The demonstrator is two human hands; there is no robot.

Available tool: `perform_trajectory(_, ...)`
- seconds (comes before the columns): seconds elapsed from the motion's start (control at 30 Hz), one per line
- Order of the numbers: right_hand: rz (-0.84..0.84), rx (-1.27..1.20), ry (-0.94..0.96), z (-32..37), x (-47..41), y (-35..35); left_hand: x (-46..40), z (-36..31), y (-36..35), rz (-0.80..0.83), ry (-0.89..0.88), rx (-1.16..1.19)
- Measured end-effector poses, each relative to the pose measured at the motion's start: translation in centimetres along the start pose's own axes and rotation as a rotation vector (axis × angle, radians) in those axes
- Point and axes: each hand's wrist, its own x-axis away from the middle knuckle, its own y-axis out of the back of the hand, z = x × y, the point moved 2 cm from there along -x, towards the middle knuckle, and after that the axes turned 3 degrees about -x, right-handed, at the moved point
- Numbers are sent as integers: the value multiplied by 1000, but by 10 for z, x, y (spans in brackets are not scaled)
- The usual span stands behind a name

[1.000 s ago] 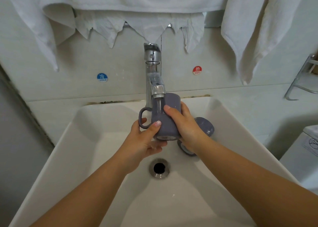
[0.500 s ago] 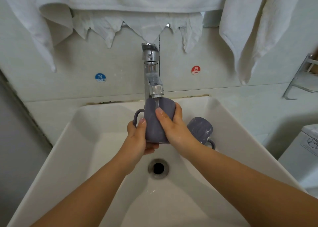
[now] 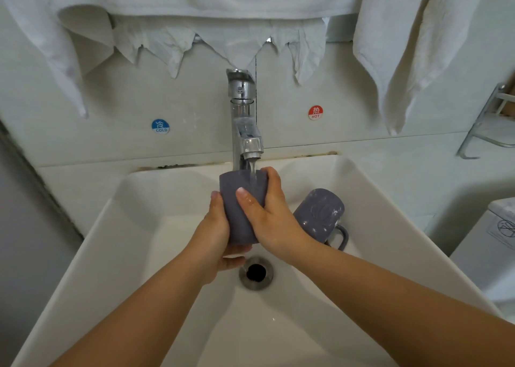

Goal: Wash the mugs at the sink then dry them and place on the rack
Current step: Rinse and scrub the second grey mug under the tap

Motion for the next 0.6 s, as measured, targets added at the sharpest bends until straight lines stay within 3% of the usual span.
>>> perform_trajectory(0.13, 10, 119, -18, 2, -3, 7, 4, -5, 3, -43, -49, -78)
perform_trajectory(0.23, 87, 73, -40, 10, -1, 7, 9, -10, -1, 60, -38, 100)
perform_trajectory(0.4, 93, -119, -231, 14, -1, 14, 7, -8, 2, 85, -89, 101)
perform_trajectory(0.6, 109, -112, -382, 10, -8, 13, 2, -1, 3, 158, -78, 110)
